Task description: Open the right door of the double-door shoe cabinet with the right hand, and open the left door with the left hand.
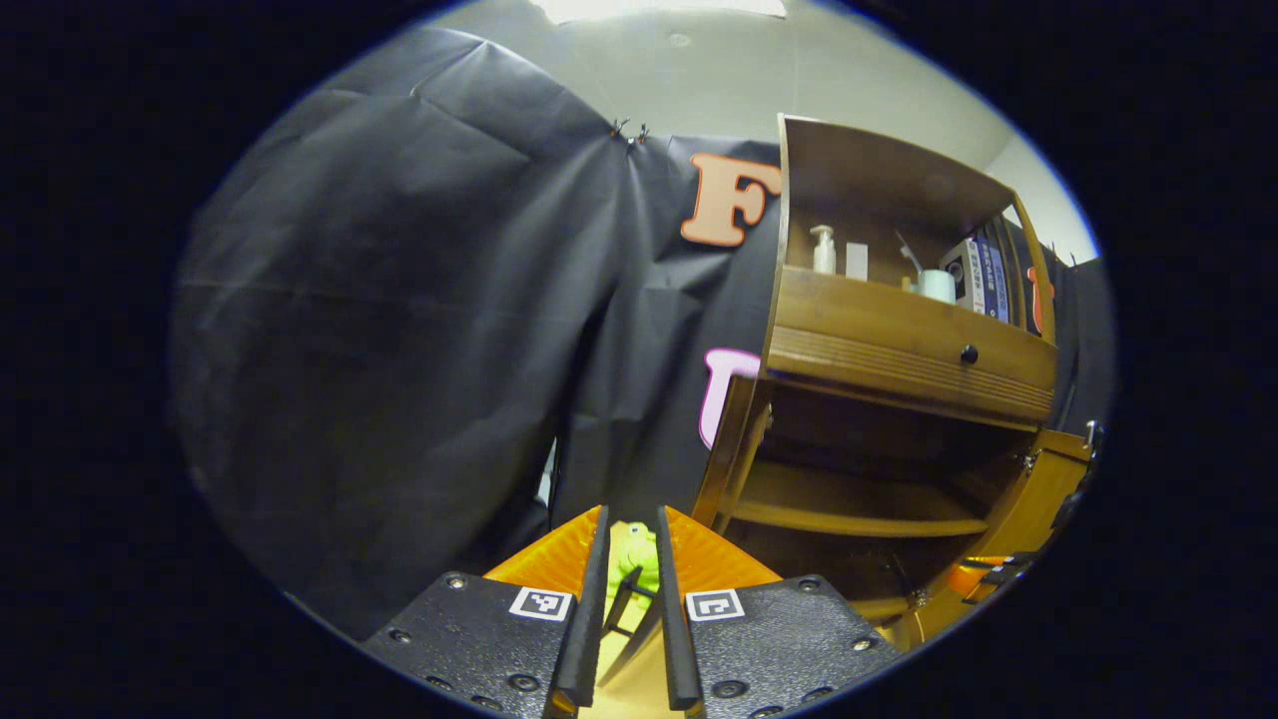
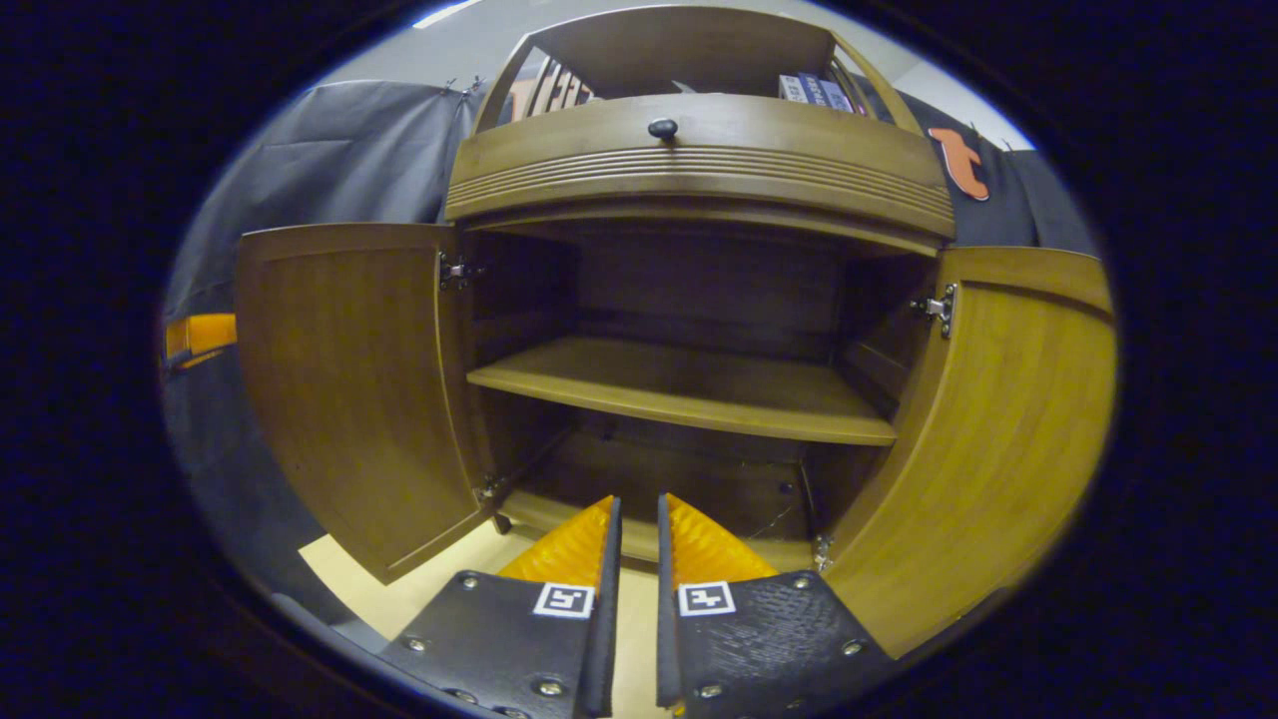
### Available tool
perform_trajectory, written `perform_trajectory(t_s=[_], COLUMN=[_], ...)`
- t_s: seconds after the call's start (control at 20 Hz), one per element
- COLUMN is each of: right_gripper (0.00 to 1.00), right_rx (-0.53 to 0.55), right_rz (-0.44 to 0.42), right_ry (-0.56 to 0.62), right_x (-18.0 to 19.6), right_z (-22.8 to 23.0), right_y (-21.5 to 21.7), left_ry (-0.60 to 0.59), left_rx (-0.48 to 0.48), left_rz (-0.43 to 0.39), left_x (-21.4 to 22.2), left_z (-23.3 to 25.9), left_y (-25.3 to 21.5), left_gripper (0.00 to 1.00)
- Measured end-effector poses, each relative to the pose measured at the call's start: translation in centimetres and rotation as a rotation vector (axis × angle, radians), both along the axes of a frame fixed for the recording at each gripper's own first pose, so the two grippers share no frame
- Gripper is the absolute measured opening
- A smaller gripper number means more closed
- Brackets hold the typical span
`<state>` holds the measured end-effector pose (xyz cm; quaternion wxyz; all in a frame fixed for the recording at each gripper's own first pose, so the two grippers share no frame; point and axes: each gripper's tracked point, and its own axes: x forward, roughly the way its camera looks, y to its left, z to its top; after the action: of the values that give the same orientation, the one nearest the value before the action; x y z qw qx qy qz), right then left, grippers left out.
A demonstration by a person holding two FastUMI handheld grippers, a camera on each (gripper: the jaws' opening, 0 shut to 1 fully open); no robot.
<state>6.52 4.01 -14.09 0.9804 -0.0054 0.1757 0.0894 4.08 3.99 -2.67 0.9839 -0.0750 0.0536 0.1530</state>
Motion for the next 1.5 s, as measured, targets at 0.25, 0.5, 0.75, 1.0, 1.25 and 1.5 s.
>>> perform_trajectory(t_s=[0.25,0.5,0.75,1.0,1.25,1.5], right_gripper=[0.17,0.17,0.17,0.17,0.17,0.17], right_rx=[0.017,0.026,0.053,0.088,0.077,0.058], right_rz=[-0.028,-0.055,-0.088,-0.153,-0.220,-0.239], right_ry=[-0.036,-0.083,-0.126,-0.201,-0.252,-0.305], right_x=[0.1,0.1,-0.2,-1.1,-2.2,-3.4], right_z=[1.8,3.9,6.4,10.4,13.4,16.1], right_y=[-0.8,-1.5,-2.3,-4.0,-6.3,-6.5], left_ry=[-0.092,-0.151,-0.164,-0.112,-0.079,-0.069], left_rx=[0.056,0.130,0.081,0.040,0.032,0.033], left_rz=[-0.026,-0.087,-0.280,-0.455,-0.549,-0.589], left_x=[1.3,2.9,5.5,7.8,8.5,8.9], left_z=[6.0,9.4,8.8,5.6,3.9,3.2], left_y=[-1.1,-3.4,-10.8,-18.1,-22.1,-24.6], left_gripper=[0.19,0.19,0.28,0.28,0.27,0.28])
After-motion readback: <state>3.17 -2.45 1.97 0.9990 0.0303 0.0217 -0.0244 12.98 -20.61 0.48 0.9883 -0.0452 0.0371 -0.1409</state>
